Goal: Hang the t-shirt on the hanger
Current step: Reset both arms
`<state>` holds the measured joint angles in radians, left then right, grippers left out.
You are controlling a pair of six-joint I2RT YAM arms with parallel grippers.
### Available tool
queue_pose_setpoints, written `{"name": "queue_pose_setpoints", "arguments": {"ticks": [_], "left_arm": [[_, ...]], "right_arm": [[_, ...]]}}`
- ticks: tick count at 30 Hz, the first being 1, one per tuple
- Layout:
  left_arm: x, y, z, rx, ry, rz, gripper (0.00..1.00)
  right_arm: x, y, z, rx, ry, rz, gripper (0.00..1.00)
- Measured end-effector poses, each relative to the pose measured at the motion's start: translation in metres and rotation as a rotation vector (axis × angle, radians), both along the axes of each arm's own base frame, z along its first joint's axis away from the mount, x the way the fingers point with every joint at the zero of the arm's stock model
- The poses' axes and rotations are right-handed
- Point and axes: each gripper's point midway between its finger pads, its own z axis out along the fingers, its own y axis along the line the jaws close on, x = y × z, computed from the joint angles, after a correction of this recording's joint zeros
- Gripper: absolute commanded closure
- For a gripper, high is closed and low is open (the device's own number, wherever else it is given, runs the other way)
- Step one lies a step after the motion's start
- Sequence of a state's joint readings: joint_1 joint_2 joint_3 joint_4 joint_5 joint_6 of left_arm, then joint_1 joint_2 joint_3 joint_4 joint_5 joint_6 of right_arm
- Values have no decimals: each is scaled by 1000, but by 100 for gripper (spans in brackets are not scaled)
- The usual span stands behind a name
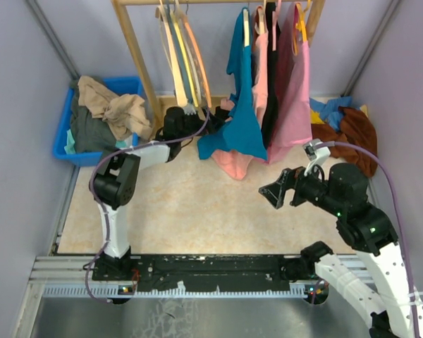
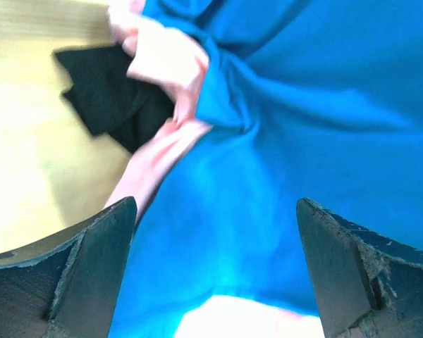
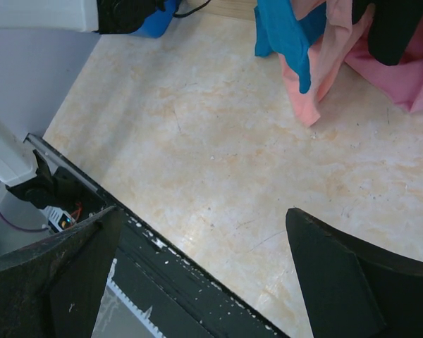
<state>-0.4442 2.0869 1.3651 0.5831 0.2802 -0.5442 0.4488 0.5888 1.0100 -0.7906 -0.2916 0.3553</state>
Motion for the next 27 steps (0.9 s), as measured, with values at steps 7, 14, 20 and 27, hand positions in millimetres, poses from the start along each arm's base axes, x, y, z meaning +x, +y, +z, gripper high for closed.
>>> {"name": "queue_pose_setpoints", "arguments": {"ticks": [7, 14, 20, 27], "left_arm": [[-58, 40, -3, 92, 64, 55, 1], [-117, 50, 38, 134, 38, 58, 1], [-176, 67, 36, 198, 87, 39, 1], [-228, 94, 55, 196, 78, 33, 1]], "right_arm": [[-5, -6, 1, 0, -2, -25, 1], [-4, -16, 3, -2, -18, -84, 1], [-3, -24, 4, 1, -49, -126, 1], [4, -33, 3, -13, -73, -186, 1]]}}
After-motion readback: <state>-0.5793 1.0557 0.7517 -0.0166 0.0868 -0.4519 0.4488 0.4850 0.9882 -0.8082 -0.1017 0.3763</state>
